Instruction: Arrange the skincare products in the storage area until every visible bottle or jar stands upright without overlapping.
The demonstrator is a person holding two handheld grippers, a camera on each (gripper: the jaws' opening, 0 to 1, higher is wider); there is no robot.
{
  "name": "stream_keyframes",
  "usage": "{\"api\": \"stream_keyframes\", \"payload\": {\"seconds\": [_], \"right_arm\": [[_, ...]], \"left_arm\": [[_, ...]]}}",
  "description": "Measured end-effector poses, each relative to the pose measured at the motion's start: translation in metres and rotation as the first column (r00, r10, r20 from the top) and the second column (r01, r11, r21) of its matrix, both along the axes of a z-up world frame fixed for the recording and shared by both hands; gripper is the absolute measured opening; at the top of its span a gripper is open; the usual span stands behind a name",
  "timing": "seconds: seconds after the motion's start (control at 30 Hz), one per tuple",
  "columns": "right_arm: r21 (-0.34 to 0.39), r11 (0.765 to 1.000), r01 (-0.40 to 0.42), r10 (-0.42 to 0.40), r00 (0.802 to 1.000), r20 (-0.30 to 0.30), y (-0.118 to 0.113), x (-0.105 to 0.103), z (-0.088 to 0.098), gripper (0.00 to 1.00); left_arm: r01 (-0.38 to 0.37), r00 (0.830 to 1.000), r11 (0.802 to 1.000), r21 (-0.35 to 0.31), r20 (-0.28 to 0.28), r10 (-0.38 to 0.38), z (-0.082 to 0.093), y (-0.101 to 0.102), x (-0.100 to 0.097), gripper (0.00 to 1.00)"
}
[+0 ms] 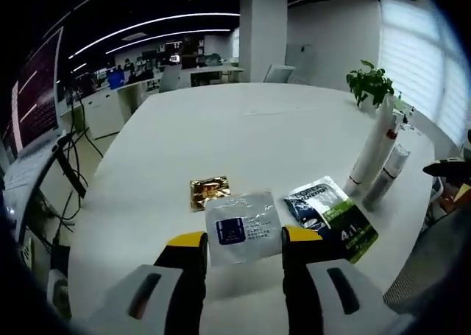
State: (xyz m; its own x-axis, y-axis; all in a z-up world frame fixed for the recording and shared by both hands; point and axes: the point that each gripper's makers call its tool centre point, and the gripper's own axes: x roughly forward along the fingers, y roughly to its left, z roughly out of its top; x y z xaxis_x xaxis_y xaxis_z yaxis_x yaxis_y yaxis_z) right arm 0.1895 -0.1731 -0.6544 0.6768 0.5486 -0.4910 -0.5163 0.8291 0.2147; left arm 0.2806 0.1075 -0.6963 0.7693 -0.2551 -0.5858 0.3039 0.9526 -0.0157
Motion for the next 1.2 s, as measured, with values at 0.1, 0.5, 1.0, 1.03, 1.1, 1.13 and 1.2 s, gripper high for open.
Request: {"api": "stream_keyframes", "payload": {"seconds": [0.1,0.5,1.0,1.03,1.1,1.13,1.2], "right_arm": [[0.006,1.0,-0.008,0.008,1.0,0.004,0.002,0.0,0.001,0.83],[0.11,0.99,-0.085,0.081,0.996,0.046,0.036,0.003,0.015,0.76],[0.292,0.939,-0.184,0.165,0.982,0.088,0.094,0.022,0.049,0.56],[0.306,0.933,-0.19,0.171,0.981,0.088,0.097,0.023,0.05,0.55],[0.32,0.926,-0.199,0.183,0.98,0.081,0.104,0.023,0.05,0.53],[0.322,0.925,-0.204,0.188,0.979,0.079,0.107,0.023,0.049,0.51],[0.334,0.918,-0.212,0.2,0.977,0.068,0.113,0.023,0.046,0.49]], "left_arm": [[0.027,0.999,1.0,0.013,0.019,-0.028,0.012,-0.009,-0.007,0.4],[0.137,0.986,0.988,0.066,0.083,-0.142,0.045,-0.028,-0.028,0.4],[0.261,0.954,0.962,0.086,0.126,-0.27,0.071,-0.071,-0.053,0.4],[0.268,0.953,0.96,0.081,0.125,-0.277,0.071,-0.074,-0.054,0.4],[0.288,0.946,0.954,0.082,0.129,-0.297,0.071,-0.079,-0.057,0.4],[0.298,0.942,0.951,0.086,0.132,-0.307,0.071,-0.082,-0.058,0.4],[0.328,0.929,0.939,0.106,0.144,-0.34,0.074,-0.089,-0.062,0.4]]}}
